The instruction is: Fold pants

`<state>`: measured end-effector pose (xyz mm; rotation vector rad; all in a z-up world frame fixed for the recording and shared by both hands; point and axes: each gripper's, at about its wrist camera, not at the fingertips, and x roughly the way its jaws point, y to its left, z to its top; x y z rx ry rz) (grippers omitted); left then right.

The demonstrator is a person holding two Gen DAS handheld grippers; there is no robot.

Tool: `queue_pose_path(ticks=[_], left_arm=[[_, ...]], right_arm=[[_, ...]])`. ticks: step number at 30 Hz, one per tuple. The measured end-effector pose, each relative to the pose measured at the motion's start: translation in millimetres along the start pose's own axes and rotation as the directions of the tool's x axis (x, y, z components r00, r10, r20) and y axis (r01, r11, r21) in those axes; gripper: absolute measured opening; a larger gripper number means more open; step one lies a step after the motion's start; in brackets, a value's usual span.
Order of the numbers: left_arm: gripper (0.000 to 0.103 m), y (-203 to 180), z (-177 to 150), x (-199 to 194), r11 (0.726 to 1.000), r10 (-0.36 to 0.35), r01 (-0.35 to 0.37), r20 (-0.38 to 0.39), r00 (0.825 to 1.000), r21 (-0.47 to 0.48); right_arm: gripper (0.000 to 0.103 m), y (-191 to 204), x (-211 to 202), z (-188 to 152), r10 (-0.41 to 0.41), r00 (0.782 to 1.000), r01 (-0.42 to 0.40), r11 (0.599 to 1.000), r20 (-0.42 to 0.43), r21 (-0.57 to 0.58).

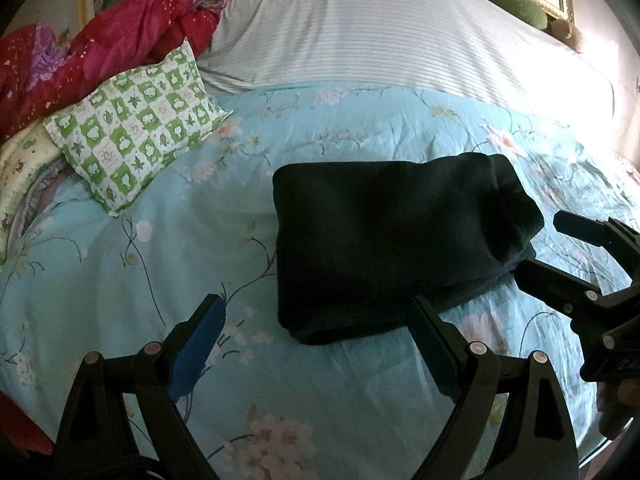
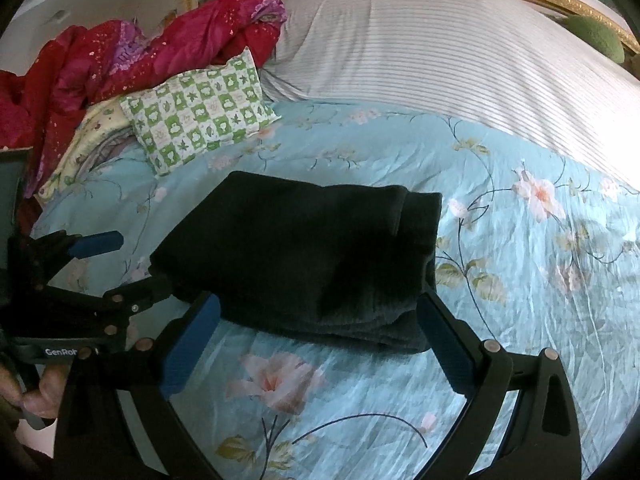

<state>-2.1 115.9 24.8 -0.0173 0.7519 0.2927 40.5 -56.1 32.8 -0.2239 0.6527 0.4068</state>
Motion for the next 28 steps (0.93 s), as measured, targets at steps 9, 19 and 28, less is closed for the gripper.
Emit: queue_pose_path(ticks=[9, 19, 28], left_arm=[[0.092, -1, 3, 2, 1.0, 0.002, -0.002, -0.005, 1.0, 0.008], [0.092, 0, 7, 4, 1.0, 0.004, -0.004, -0.002, 1.0, 0.007], [0.092, -1, 17, 9, 1.0, 0.012, -0.012, -0.024, 1.0, 0.0]], right_arm=[[0.099, -2, 0, 2, 0.003, 1.0, -0.003, 1.0, 0.0, 0.001], [0.099, -3, 1, 3, 0.0, 1.0, 0.0, 1.0, 0.001, 0.006], [0.099, -14, 2, 4, 0.003, 1.0, -0.003, 1.0, -0.002, 0.031]])
